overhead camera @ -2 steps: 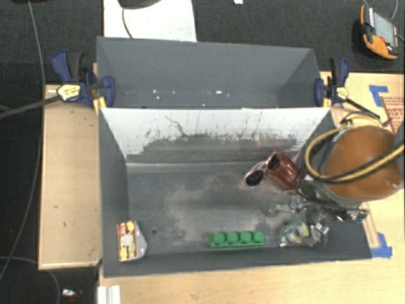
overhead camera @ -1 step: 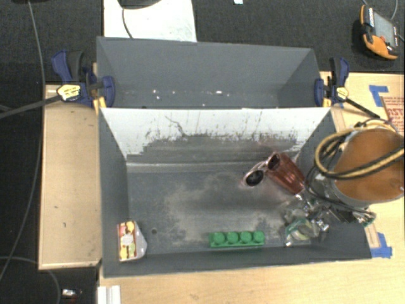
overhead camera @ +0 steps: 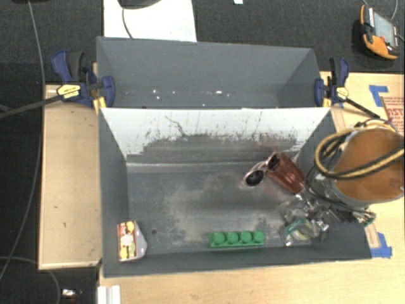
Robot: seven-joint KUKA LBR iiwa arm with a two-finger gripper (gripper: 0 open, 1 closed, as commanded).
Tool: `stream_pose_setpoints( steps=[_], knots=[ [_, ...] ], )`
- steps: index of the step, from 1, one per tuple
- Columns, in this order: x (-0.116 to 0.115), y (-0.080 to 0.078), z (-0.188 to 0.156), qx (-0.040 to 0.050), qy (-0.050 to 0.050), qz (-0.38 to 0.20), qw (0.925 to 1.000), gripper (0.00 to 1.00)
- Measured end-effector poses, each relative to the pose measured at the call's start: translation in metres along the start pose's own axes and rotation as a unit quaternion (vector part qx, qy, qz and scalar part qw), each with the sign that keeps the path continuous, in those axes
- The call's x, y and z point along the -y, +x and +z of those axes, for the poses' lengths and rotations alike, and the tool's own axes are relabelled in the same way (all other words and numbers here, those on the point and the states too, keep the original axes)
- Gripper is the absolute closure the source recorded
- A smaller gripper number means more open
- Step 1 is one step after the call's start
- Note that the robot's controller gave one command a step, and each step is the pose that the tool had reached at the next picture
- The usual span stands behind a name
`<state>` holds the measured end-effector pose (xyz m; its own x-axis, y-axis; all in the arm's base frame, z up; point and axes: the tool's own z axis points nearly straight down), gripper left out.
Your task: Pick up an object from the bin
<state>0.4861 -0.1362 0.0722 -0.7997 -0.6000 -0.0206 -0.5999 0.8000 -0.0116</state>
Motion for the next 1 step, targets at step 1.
stream_pose_setpoints(
  steps=[1],
  knots=[
    [0.0000,0.0000,0.0000,0.0000,0.000,0.000,1.0000,1.00]
  ],
)
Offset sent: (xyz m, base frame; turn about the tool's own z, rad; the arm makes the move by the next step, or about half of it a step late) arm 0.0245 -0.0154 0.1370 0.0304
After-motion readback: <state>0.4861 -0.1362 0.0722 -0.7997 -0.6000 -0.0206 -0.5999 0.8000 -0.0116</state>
